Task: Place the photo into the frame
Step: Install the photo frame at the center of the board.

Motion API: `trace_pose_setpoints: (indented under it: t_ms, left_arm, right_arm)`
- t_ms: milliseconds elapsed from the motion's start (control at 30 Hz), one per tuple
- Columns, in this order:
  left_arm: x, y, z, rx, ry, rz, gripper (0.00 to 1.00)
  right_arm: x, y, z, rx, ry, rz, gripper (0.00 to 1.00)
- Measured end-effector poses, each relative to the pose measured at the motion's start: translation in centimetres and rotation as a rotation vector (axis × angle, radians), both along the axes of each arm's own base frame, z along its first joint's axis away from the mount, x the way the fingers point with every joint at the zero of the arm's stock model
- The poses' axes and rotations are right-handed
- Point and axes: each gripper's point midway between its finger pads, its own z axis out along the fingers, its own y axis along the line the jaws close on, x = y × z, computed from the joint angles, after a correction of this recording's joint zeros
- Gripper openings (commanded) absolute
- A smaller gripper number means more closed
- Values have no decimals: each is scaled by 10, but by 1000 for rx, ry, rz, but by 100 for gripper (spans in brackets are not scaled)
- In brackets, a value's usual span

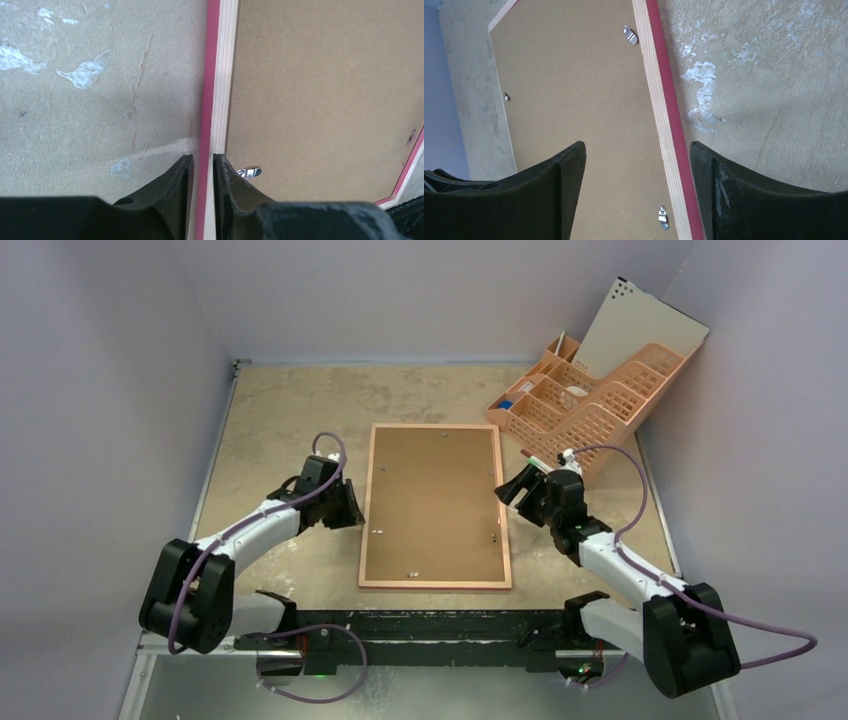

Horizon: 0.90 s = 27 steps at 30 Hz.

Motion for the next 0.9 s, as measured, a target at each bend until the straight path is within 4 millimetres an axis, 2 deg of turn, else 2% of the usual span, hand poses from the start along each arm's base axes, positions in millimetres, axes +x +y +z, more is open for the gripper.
trace_pose_setpoints:
  t_ms: [200, 333, 433, 600, 700, 900]
  left_arm:
    - [5, -1, 2, -5, -20, 6, 30]
    - [8, -5, -1, -22, -18, 0, 31]
    - [8, -8, -4, -31, -11, -7, 29]
    - [8, -9, -7, -37, -7, -9, 21]
    - [8, -10, -6, -45, -9, -13, 21]
    - [8, -13, -8, -56, -3, -21, 32]
  right_arm:
    - [-1, 0, -6, -6, 20, 0, 78]
    - [-6, -2, -17, -14, 46, 0, 78]
    - [-9, -3, -25, -21, 69, 1, 78]
    - [-12, -3, -37, -29, 99, 2, 78]
    - [-10, -2, -39, -25, 96, 6, 78]
    - [-3, 6, -39, 0, 75, 30, 78]
